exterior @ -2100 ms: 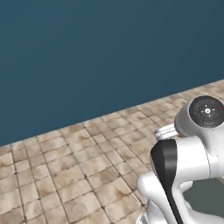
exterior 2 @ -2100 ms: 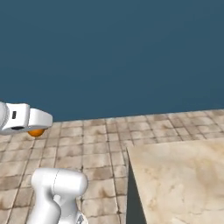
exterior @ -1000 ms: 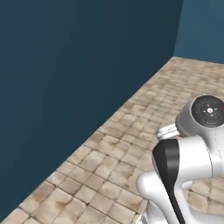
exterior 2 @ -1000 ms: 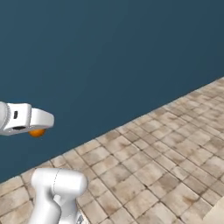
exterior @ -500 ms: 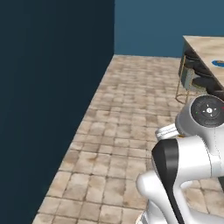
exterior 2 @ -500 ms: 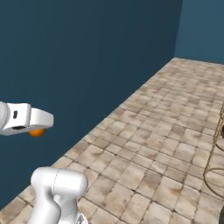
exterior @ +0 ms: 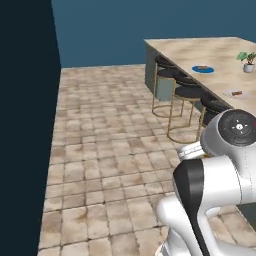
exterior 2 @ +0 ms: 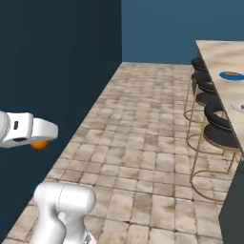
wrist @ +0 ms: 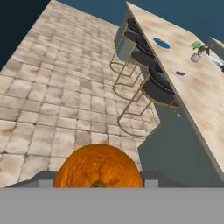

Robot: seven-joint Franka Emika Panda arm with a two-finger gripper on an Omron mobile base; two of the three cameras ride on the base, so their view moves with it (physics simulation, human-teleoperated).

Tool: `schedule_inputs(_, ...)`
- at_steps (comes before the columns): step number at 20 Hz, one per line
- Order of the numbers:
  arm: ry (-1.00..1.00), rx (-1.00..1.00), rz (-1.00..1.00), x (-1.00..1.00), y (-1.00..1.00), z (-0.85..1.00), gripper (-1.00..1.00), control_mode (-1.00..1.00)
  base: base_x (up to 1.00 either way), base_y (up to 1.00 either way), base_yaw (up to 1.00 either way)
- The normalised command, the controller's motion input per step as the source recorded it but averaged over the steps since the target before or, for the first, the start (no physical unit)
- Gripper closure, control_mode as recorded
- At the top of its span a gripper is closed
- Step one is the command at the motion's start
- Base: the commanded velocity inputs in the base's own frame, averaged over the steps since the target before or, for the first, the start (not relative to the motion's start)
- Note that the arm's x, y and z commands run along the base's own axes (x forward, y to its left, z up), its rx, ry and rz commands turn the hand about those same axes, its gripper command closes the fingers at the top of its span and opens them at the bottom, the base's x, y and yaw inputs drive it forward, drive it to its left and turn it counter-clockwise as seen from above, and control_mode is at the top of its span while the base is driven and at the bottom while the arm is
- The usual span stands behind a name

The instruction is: Pick up the tangerine and pear from the fridge and place one fruit on each plate on the dining counter.

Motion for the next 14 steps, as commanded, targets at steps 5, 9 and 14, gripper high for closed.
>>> schedule_inputs(5,0.00,0.00,0.00,0.00,0.00,0.00,1.00,1.00,1.00,0.50,-0.48)
schedule_inputs(9,0.00,0.00,0.00,0.00,0.00,0.00,1.00,1.00,1.00,0.45,-0.45)
schedule_inputs(14,0.00,0.00,0.00,0.00,0.00,0.00,1.00,1.00,1.00,0.44,-0.45)
